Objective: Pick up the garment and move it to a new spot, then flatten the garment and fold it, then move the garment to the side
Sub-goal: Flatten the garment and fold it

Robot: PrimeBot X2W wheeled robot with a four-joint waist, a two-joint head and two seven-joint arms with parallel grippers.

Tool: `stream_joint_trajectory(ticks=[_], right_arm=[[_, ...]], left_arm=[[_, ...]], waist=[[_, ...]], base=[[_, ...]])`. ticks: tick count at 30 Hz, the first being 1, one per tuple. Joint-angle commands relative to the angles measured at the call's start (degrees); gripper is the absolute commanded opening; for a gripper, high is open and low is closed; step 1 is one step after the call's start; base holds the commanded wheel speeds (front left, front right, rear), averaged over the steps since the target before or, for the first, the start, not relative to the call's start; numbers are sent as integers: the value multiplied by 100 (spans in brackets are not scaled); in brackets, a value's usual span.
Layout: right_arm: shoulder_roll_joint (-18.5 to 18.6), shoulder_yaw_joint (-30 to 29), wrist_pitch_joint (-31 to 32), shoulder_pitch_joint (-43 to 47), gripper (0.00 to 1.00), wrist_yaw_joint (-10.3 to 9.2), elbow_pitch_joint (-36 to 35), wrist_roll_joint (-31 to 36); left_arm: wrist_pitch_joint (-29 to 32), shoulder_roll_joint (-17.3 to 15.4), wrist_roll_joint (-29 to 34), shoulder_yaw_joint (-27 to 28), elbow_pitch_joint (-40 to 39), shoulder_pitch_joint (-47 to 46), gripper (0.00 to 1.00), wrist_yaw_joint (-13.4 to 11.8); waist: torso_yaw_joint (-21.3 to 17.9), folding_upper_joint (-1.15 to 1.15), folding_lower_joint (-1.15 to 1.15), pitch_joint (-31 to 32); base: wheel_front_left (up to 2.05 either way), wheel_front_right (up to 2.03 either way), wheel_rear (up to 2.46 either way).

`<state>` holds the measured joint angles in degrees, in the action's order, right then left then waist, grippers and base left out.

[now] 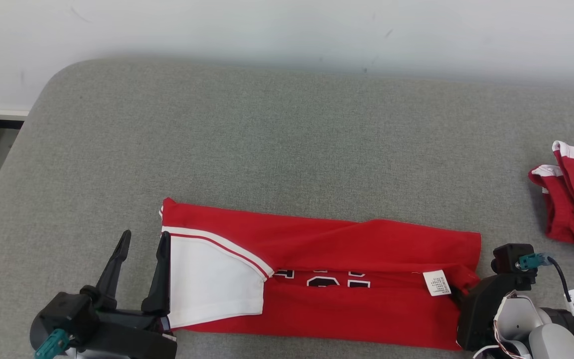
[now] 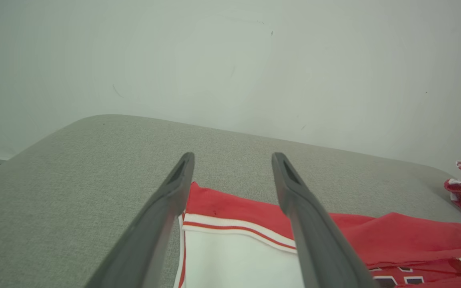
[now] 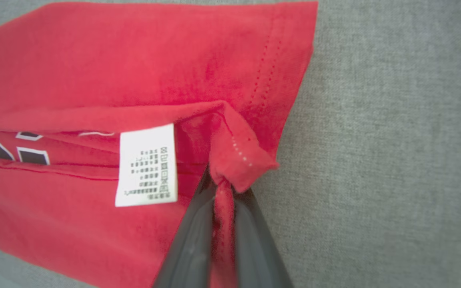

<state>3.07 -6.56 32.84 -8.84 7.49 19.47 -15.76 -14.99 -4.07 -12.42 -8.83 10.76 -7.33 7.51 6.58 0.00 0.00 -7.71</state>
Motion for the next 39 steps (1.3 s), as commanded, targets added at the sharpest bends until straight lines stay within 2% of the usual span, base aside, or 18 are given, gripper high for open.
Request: stream_joint_trajectory(ticks=[1, 14, 30, 39], right_arm=[[-15, -6, 25, 11, 0, -1, 22, 32], [4, -962, 117, -71, 0, -5, -596, 356], [0, -2332, 972, 49, 0, -5, -2284, 1134], [-4, -2482, 1380, 180, 0, -5, -2904, 1254]], left_arm=[[-25, -6, 8, 16, 11, -54, 100, -6], [-25, -24, -6, 49, -19, -51, 100, -6], [-25, -23, 26, 16, -41, 32, 100, -6], [-25, -15, 11, -27, 1, 89, 100, -6]], waist=[[-7, 0, 0, 3], [-100, 0, 0, 13], [-142, 0, 0, 81], [-98, 0, 0, 176]], base=[[0, 0, 0], [0, 0, 0], [0, 0, 0], [0, 0, 0]])
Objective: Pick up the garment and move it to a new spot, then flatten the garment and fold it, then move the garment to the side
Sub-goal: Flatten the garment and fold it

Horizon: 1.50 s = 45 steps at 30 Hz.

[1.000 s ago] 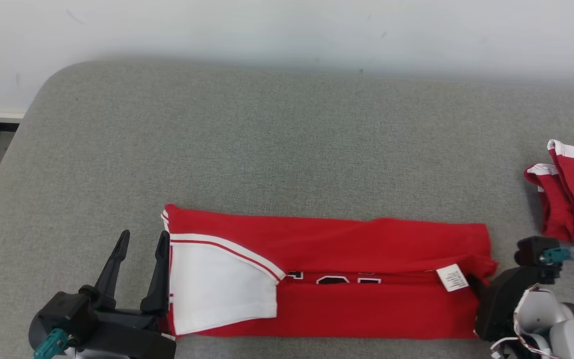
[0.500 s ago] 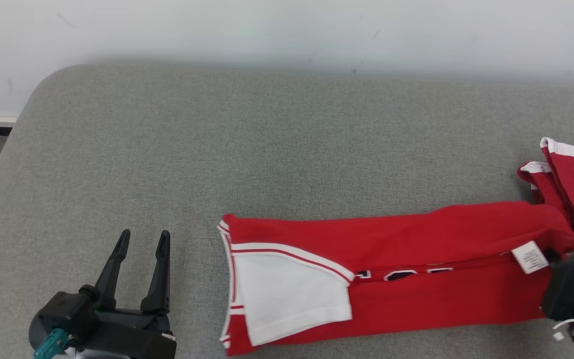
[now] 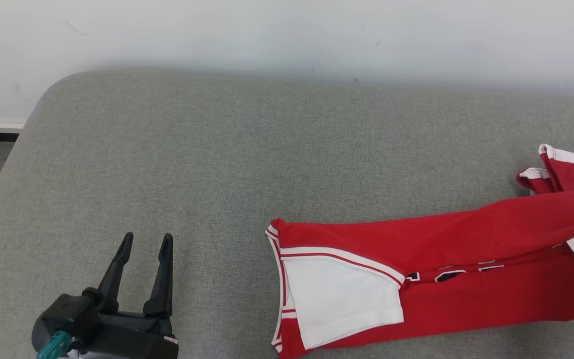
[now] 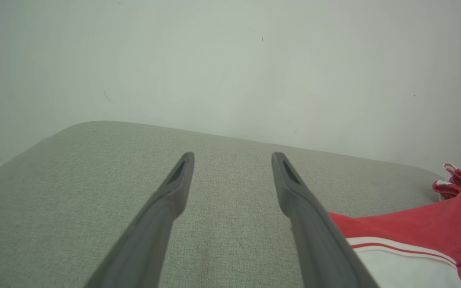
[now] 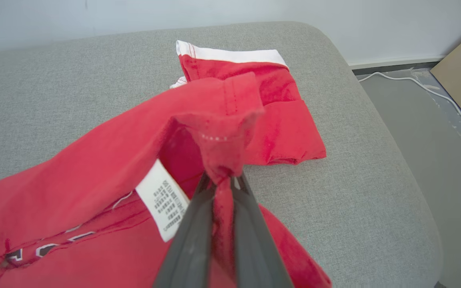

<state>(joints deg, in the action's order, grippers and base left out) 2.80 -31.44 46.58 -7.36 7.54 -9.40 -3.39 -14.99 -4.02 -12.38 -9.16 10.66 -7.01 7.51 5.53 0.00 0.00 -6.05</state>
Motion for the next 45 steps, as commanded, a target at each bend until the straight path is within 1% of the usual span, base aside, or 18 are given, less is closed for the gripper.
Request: stream_joint_trajectory(ticks=[1, 6, 11, 12, 13, 20, 25, 29, 37, 45], right_arm=[[23, 89, 53, 71, 0, -10, -46, -26], [23, 625, 207, 270, 0, -9, -129, -269], [22, 1340, 261, 422, 0, -8, -103, -459], [22, 1340, 261, 422, 0, -8, -103, -459], [23, 1482, 252, 427, 0, -8, -87, -504], [23, 2522, 207, 318, 0, -8, 135, -805], [23, 3167, 127, 227, 0, -8, 351, -856], [23, 3521, 68, 113, 0, -8, 513, -919], [23, 3984, -69, -185, 0, -7, 895, -1226], [21, 4278, -254, -488, 0, -7, 1295, -1333]], left_arm=[[-25, -23, 6, 8, 9, 61, 100, -6], [-25, -26, 9, -1, 9, 85, 100, -6], [-25, -29, -1, -17, 21, 86, 100, -6], [-25, -29, -1, -17, 21, 86, 100, -6], [-25, -28, -5, -20, 25, 80, 100, -6], [-25, -16, -1, -25, 34, 34, 100, -6], [-25, -7, -10, -71, 42, -3, 100, -6], [-25, 1, -1, -62, 33, -13, 100, -6], [-25, 23, 13, -116, 34, -72, 100, -6], [-25, 43, -7, -193, 36, -162, 100, -6]], waist=[[12, 0, 0, 21], [34, 0, 0, 59], [62, 0, 0, 77], [62, 0, 0, 77], [69, 0, 0, 75], [137, 0, 0, 61], [240, 0, 0, 51], [296, 0, 0, 39], [400, 0, 0, -21], [506, 0, 0, -71]], base=[[0, 0, 0], [0, 0, 0], [0, 0, 0], [0, 0, 0], [0, 0, 0], [0, 0, 0], [0, 0, 0], [0, 0, 0], [0, 0, 0], [0, 0, 0]])
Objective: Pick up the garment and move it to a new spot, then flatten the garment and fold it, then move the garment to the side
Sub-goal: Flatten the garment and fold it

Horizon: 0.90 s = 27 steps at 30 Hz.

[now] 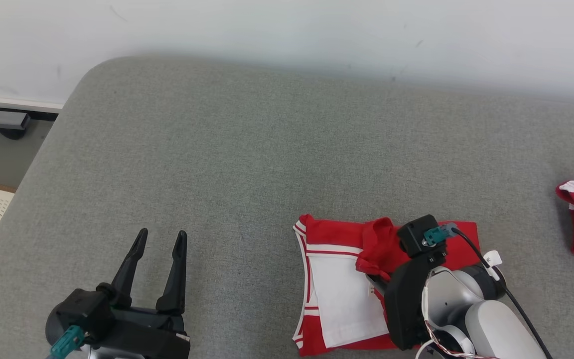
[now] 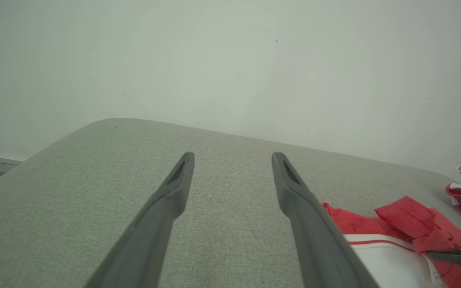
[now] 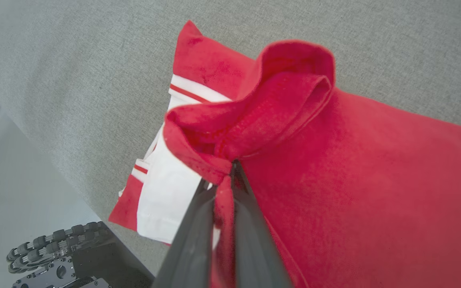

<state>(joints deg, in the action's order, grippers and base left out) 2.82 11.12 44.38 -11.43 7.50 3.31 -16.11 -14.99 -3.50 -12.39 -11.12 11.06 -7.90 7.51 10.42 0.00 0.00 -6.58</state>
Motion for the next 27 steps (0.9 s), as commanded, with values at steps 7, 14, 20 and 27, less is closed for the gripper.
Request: stream_joint_trajectory(ticks=[7, 14, 20, 27], right_arm=[[19, 206, -193, -391, 0, -3, 408, -160], [20, 398, -265, -540, 0, -3, 715, -259], [20, 463, -319, -560, 0, -3, 829, -284], [20, 507, -640, -619, 100, -3, 743, -554]], left_arm=[[-25, 9, -30, -39, 20, -145, 100, -6], [-25, 23, -56, -56, 46, -167, 100, -6], [-25, 30, -47, -37, 45, -146, 100, -6], [-25, 31, -19, -19, 51, -84, 100, -6]], waist=[[126, 0, 0, -81], [226, 0, 0, -113], [243, 0, 0, -112], [204, 0, 0, -65]], base=[[0, 0, 0], [0, 0, 0], [0, 0, 0], [0, 0, 0]])
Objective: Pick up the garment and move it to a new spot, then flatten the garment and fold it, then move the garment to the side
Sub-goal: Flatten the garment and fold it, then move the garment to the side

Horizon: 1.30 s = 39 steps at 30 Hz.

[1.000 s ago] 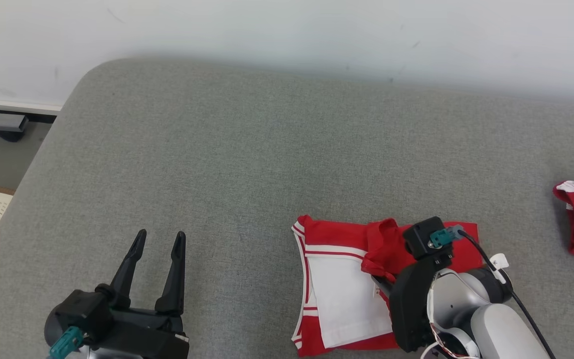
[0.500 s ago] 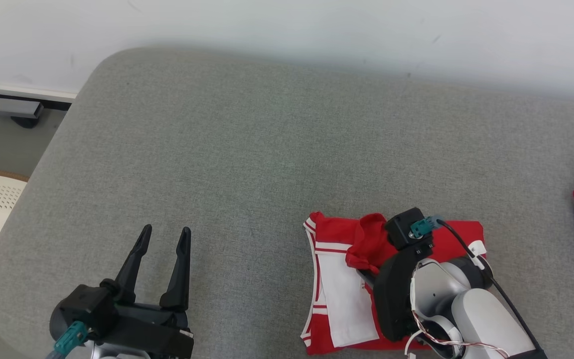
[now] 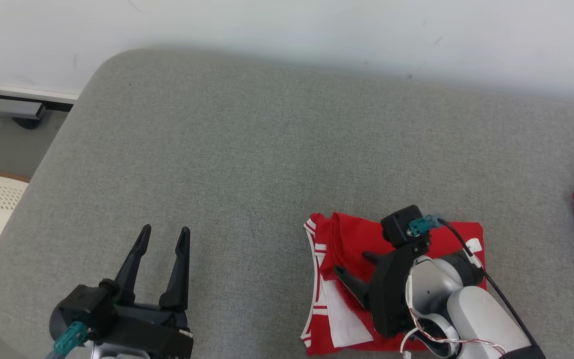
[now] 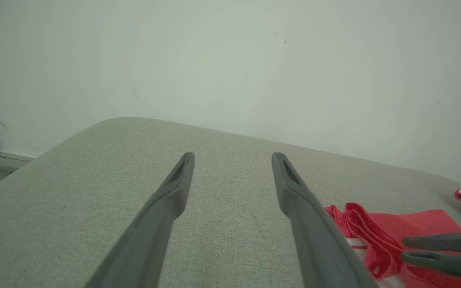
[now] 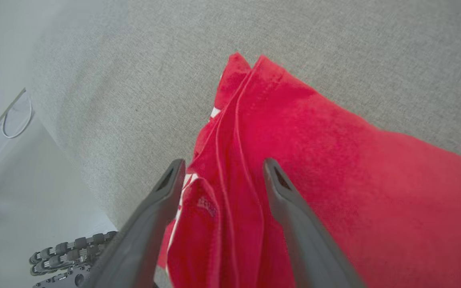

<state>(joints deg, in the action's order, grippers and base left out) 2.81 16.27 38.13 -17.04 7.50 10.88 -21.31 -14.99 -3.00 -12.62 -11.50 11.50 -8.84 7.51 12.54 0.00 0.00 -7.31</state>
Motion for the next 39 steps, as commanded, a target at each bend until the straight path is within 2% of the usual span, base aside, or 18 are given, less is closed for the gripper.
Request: stream_joint_trajectory(ticks=[1, 7, 15, 19, 20, 21, 24, 30, 39], right_arm=[[21, -3, -89, -82, 100, -3, -37, -97], [22, -146, -508, -173, 100, -3, -182, -229], [22, -987, -628, 55, 100, -3, -510, 568], [22, -1588, -477, 302, 100, -4, -723, 868], [22, -1588, -477, 302, 100, -4, -723, 868], [21, -1915, -367, 443, 100, -3, -838, 958], [15, -2361, -108, 627, 100, -3, -949, 1065], [17, -2714, 353, 899, 100, -3, -1021, 912], [18, -2723, 616, 1015, 100, -3, -862, 720]], left_arm=[[-25, -18, 9, 20, 10, 19, 100, -6], [-25, -28, 36, 13, 19, 67, 100, -6], [-25, -53, 59, 47, 8, 146, 100, -6], [-25, -53, 58, 64, -4, 185, 100, -6], [-25, -53, 58, 64, -4, 185, 100, -6], [-25, -54, 62, 72, -14, 197, 100, -6], [-25, -56, 74, 80, -34, 208, 100, -6], [-25, -66, 84, 92, -68, 184, 100, -6], [-25, -67, 70, 85, -111, 38, 100, -6]], waist=[[-18, 0, 0, 18], [-72, 0, 0, 83], [-155, 0, 0, 169], [-215, 0, 0, 201], [-215, 0, 0, 201], [-248, 0, 0, 209], [-306, 0, 0, 208], [-386, 0, 0, 159], [-440, 0, 0, -16]], base=[[0, 0, 0], [0, 0, 0], [0, 0, 0], [0, 0, 0], [0, 0, 0], [0, 0, 0], [0, 0, 0], [0, 0, 0], [0, 0, 0]])
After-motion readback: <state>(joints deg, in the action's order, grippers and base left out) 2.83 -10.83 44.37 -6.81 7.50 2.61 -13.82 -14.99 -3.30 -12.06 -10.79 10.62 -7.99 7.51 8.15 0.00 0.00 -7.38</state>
